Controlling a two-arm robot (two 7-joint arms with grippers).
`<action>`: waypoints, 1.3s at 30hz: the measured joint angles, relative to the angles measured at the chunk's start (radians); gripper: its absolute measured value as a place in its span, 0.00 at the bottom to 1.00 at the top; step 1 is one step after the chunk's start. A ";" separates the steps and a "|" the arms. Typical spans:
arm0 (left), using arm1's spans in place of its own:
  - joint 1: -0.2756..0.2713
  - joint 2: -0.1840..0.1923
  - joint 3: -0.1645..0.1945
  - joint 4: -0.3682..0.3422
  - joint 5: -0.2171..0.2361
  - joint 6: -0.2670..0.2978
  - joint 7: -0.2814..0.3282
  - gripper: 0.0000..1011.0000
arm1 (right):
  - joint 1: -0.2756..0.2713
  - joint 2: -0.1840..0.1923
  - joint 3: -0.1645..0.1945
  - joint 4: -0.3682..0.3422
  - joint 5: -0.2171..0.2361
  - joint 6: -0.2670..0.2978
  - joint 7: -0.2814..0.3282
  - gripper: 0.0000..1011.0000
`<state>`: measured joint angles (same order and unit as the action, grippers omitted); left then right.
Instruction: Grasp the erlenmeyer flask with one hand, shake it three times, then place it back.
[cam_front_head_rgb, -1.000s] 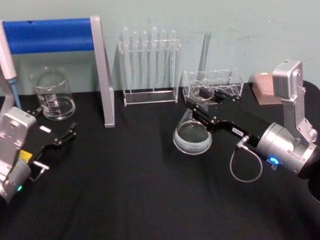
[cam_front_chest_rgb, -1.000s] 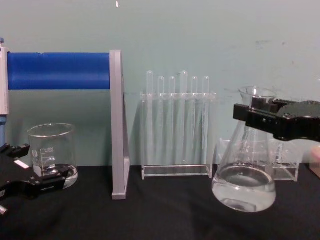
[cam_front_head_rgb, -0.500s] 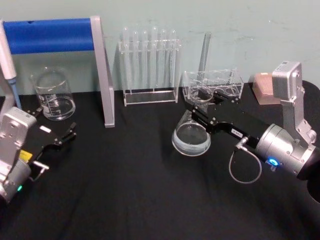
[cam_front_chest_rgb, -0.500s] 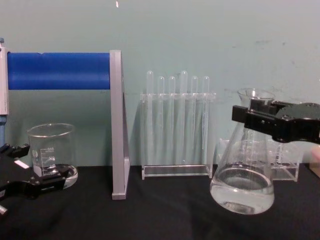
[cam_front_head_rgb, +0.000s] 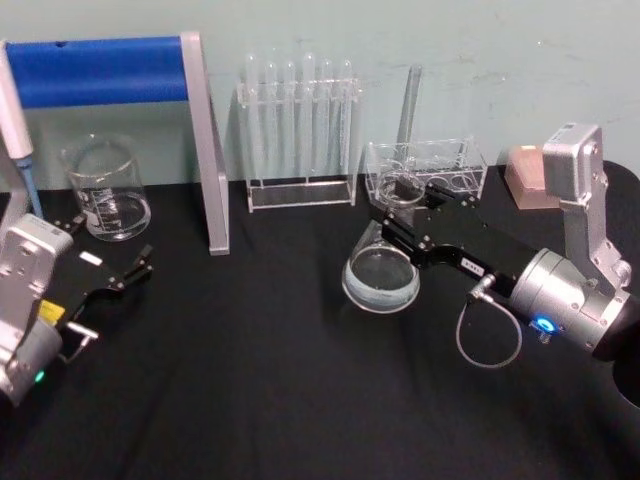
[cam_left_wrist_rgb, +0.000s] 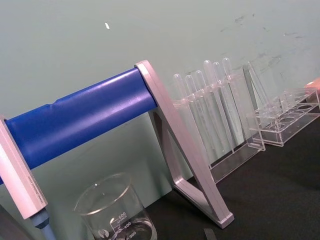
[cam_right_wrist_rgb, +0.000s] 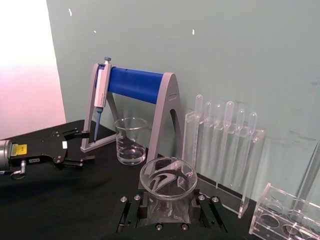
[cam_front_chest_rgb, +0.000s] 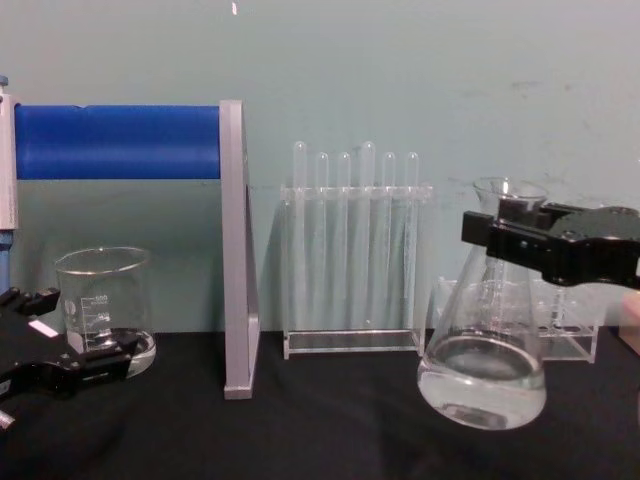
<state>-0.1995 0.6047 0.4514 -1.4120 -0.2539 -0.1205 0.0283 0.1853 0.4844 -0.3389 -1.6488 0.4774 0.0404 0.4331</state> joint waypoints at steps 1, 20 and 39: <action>0.000 0.000 0.000 0.000 0.000 0.000 0.000 0.99 | 0.000 0.000 0.000 0.000 0.000 0.000 0.000 0.45; 0.000 0.000 0.000 0.000 0.000 0.000 0.000 0.99 | -0.002 0.002 -0.001 -0.002 0.003 -0.002 -0.001 0.45; 0.000 0.000 0.000 0.000 0.000 0.000 0.000 0.99 | 0.000 0.008 -0.060 -0.028 0.006 0.009 0.053 0.45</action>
<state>-0.1995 0.6047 0.4514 -1.4120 -0.2539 -0.1205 0.0283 0.1858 0.4921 -0.3986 -1.6768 0.4833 0.0495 0.4863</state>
